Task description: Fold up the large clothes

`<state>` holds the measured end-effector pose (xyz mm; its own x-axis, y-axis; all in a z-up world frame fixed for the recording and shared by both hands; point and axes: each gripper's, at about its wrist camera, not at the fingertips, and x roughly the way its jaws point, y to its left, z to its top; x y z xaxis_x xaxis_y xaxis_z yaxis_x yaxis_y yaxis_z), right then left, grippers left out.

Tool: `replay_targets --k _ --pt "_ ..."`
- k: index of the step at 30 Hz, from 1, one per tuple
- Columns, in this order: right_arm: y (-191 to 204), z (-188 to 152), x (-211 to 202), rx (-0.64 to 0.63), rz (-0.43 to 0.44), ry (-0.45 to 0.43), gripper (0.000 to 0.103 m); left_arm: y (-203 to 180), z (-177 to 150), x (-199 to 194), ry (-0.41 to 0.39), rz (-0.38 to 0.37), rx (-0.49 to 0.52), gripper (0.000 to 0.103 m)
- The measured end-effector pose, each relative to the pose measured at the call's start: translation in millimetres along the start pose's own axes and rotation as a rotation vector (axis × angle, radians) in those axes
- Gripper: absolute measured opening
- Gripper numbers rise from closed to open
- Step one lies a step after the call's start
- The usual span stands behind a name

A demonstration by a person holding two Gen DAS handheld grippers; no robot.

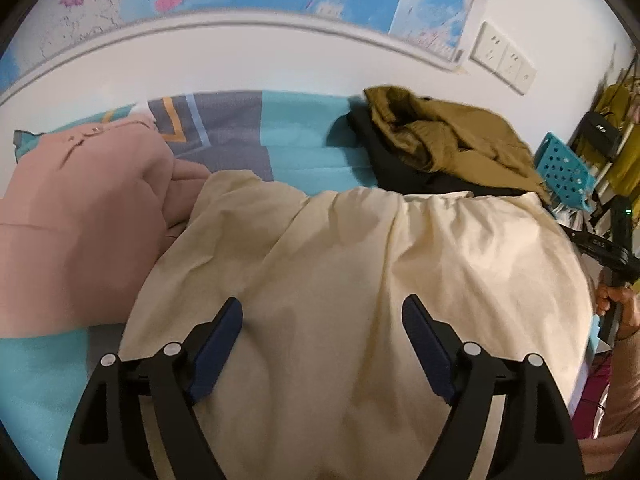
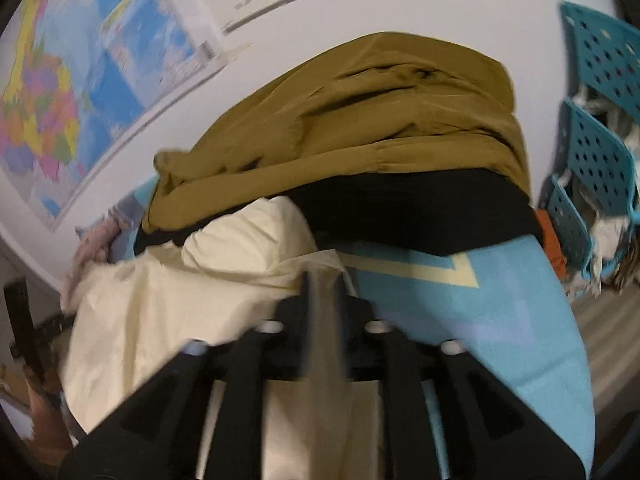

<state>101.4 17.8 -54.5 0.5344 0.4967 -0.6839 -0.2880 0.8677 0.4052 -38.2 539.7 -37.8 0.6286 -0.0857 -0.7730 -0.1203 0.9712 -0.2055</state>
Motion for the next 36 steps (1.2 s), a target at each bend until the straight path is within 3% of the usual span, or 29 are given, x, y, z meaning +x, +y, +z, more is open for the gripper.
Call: replay_targets --k 1,6,10,11,14,17,20,23,29,36 --pt "-1 -1 -8 0.007 0.001 -0.022 0.049 1 -4 -10 -0.016 -0.011 -0.003 0.079" --pt "16 -17 -49 -0.080 0.076 -0.080 0.050 9 -25 -53 -0.087 -0.012 -0.010 0.079" --pt "31 -40 -60 -0.164 0.127 -0.045 0.050 21 -43 -72 -0.099 -0.007 -0.047 0.079" --pt "32 -46 -56 -0.176 0.107 -0.031 0.050 24 -48 -73 -0.097 0.005 -0.056 0.079" --pt "14 -58 -36 -0.112 0.083 0.020 0.049 37 -58 -63 -0.058 0.030 -0.087 0.078" --pt "-10 -60 -21 -0.023 0.084 0.029 0.035 54 -65 -49 -0.007 0.010 -0.156 0.079" --pt "-15 -60 -27 0.026 0.101 0.018 0.037 62 -70 -50 0.001 -0.023 -0.211 0.079" --pt "-5 -61 -46 -0.006 0.077 -0.014 0.048 58 -73 -60 -0.022 -0.006 -0.210 0.079" --pt "28 -67 -86 -0.116 0.133 -0.071 0.054 58 -81 -76 -0.025 -0.014 -0.231 0.079" --pt "82 -86 -60 -0.280 0.168 0.003 0.055 52 -94 -76 -0.002 -0.033 -0.264 0.083"
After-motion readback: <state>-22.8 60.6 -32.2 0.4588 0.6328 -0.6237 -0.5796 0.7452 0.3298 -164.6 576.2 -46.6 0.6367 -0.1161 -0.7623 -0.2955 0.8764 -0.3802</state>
